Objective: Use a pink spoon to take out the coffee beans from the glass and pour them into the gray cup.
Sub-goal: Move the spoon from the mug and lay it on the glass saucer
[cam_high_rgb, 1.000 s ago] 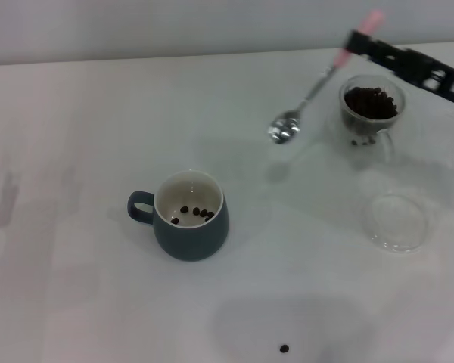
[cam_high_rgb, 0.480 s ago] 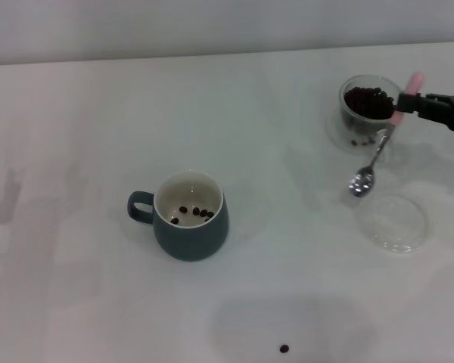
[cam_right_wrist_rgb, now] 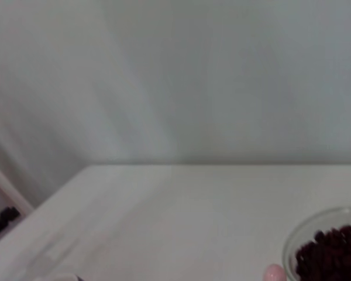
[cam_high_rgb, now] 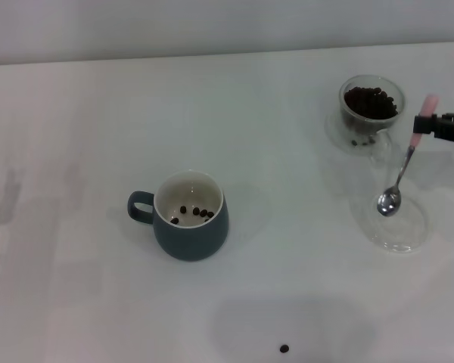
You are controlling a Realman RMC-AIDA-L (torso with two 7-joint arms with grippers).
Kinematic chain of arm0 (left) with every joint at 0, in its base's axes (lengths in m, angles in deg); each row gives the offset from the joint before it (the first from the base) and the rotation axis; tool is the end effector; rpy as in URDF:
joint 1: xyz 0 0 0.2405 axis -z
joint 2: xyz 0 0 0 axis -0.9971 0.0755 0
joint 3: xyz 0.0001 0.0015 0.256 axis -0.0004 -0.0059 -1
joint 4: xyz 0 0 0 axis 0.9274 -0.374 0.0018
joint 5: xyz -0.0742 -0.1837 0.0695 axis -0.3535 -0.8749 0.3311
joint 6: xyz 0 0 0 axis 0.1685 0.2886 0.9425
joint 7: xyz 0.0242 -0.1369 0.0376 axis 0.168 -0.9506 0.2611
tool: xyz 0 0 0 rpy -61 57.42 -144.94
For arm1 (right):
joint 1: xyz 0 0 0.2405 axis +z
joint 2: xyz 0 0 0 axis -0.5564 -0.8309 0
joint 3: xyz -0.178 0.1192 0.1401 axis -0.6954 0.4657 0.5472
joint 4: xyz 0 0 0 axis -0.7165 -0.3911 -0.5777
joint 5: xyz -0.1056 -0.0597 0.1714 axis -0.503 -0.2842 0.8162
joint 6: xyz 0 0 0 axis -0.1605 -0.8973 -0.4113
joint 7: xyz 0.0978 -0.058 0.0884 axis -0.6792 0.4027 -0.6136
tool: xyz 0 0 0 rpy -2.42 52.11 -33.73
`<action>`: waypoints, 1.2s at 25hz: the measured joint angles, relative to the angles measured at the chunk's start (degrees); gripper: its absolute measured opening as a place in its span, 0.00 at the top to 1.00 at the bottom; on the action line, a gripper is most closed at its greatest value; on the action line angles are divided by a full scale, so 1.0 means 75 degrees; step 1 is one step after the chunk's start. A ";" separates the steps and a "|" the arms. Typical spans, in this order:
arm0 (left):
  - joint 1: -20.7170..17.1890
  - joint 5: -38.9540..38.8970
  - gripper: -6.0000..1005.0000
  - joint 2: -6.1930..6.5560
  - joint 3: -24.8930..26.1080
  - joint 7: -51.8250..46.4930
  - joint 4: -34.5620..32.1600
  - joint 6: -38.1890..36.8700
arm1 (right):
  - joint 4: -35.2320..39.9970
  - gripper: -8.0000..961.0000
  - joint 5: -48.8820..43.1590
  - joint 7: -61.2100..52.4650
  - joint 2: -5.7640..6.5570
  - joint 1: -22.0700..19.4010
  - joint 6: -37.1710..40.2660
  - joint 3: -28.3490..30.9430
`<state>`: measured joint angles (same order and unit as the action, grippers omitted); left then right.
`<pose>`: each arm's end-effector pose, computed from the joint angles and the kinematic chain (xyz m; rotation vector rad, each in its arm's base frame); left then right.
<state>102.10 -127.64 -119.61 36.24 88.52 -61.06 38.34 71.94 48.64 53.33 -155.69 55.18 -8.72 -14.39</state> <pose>-0.3595 0.2826 -0.0153 -1.5423 -0.7213 -0.7610 0.3560 0.3115 0.1022 -2.3530 1.1797 0.7126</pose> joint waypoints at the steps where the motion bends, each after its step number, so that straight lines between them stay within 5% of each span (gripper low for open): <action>1: 0.0000 0.0000 0.23 -0.0001 0.0000 0.0000 0.0000 0.0000 | 0.0000 0.84 -0.0152 -0.0037 -0.0005 0.0011 0.0044 0.0053; 30: 0.0012 0.0001 0.23 -0.0023 0.0000 0.0000 0.0049 0.0013 | 0.0000 0.84 -0.1423 -0.0449 -0.0437 0.0213 0.0722 0.0095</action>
<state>102.19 -127.64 -119.78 36.24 88.52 -60.69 38.44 71.94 37.97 49.96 -158.96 56.77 -3.31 -13.67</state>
